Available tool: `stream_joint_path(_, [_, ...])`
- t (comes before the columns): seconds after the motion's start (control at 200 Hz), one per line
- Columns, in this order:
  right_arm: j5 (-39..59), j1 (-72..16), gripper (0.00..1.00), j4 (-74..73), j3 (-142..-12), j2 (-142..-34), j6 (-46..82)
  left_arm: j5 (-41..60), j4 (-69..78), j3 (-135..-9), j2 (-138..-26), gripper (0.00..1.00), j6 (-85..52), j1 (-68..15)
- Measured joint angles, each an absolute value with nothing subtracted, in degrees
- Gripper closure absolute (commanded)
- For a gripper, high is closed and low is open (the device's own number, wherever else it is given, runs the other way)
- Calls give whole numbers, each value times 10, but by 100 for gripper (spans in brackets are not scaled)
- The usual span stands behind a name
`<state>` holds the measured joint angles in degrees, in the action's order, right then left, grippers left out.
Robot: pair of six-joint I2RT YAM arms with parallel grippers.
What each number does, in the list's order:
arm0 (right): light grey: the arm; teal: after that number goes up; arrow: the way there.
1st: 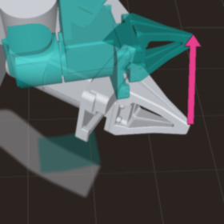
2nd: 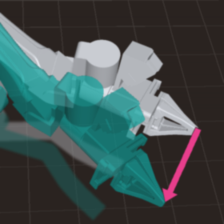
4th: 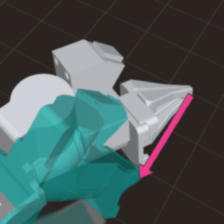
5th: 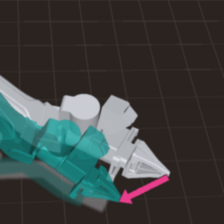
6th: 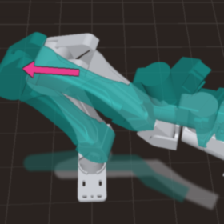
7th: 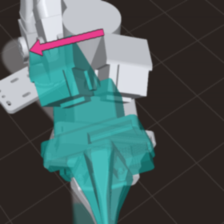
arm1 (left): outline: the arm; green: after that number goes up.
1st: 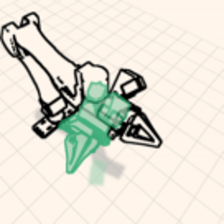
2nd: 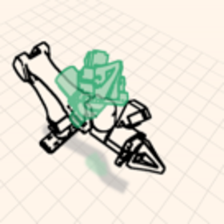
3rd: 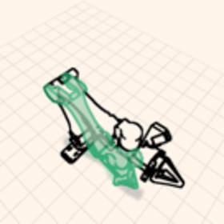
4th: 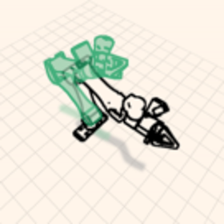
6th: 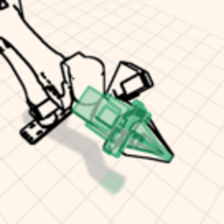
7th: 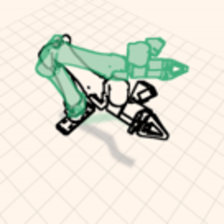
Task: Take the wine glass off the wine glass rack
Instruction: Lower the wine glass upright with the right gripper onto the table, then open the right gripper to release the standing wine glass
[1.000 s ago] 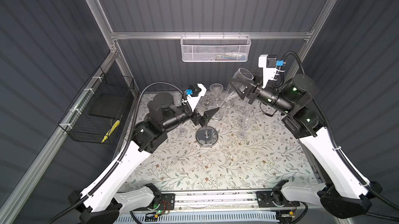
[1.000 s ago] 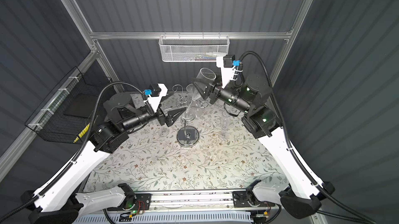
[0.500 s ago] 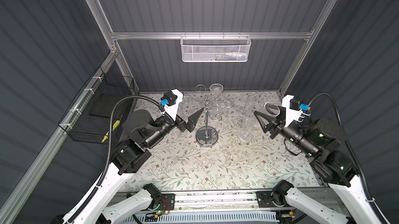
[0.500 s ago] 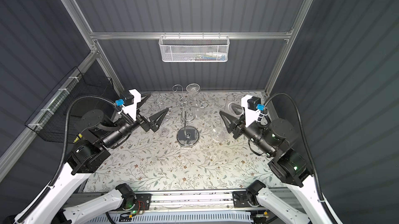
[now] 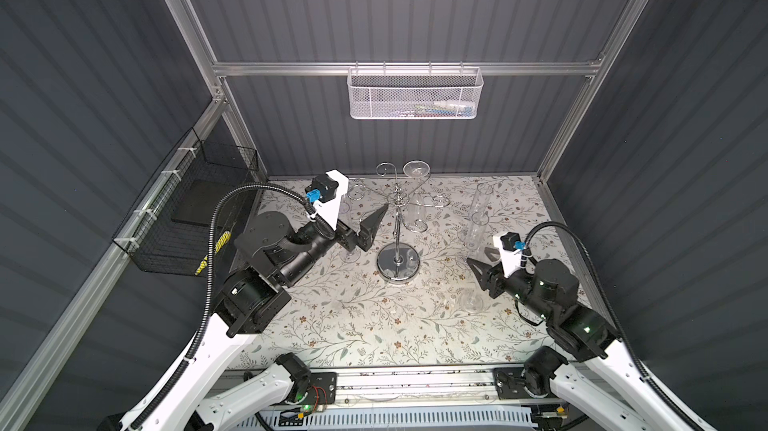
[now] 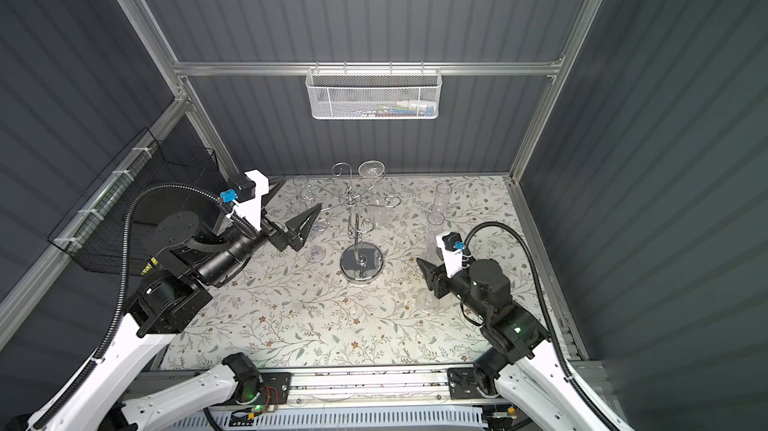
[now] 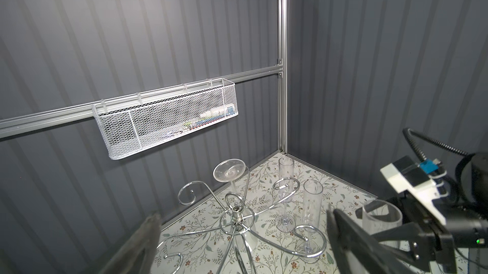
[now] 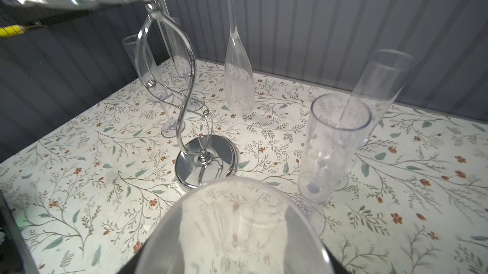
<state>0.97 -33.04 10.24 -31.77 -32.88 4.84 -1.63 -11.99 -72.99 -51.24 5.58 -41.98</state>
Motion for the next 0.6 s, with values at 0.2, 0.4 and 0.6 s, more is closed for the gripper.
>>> stream_joint_path(0.2, [-4,-330,58,-44,-195,-357,34,-26,-119,-730,-516,0,56,-420])
stream_joint_path(0.4, [-16,-331,57,-171,-168,-393,15,-28,-119,-730,-529,0,56,-420])
stream_joint_path(0.6, [-24,-331,57,-245,-149,-434,-2,-29,-119,-730,-542,0,56,-420])
